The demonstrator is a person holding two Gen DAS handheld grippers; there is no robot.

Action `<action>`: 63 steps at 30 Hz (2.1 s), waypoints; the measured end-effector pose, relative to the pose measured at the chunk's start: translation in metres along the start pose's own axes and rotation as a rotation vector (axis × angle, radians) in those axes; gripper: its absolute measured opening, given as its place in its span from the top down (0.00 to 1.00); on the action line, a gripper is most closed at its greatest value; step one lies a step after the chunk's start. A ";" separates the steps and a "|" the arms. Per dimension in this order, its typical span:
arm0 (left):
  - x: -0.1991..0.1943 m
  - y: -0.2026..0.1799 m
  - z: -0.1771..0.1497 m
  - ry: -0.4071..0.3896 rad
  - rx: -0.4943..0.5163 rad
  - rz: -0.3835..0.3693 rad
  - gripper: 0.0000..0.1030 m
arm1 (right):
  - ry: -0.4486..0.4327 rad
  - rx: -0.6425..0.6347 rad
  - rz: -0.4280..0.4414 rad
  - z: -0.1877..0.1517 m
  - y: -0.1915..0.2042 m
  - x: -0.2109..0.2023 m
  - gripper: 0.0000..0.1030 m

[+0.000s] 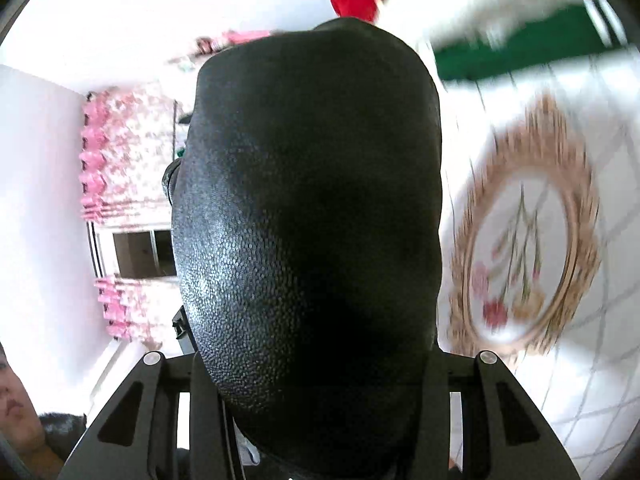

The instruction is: Fold large clothes

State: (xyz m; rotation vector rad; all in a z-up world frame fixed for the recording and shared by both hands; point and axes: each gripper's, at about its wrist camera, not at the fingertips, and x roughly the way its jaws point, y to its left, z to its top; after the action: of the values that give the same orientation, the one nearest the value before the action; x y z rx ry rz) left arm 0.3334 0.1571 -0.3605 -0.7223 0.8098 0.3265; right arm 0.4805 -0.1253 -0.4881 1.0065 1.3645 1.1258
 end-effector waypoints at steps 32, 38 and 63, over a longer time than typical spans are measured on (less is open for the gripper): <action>0.301 -0.179 0.121 0.188 0.339 0.053 0.11 | -0.103 -0.051 -0.561 0.390 0.012 -0.142 0.24; 0.264 -0.183 0.122 0.140 0.426 0.127 0.05 | -0.216 -0.171 -0.915 0.365 0.064 -0.129 0.07; -0.071 -0.223 0.065 0.048 0.728 0.061 0.05 | -0.698 -0.259 -1.538 -0.063 0.345 -0.086 0.00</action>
State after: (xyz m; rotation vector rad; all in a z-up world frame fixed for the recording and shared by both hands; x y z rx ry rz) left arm 0.4392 0.0427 -0.1742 -0.0237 0.9186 0.0524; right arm 0.4207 -0.1449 -0.1324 -0.0537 0.9238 -0.2325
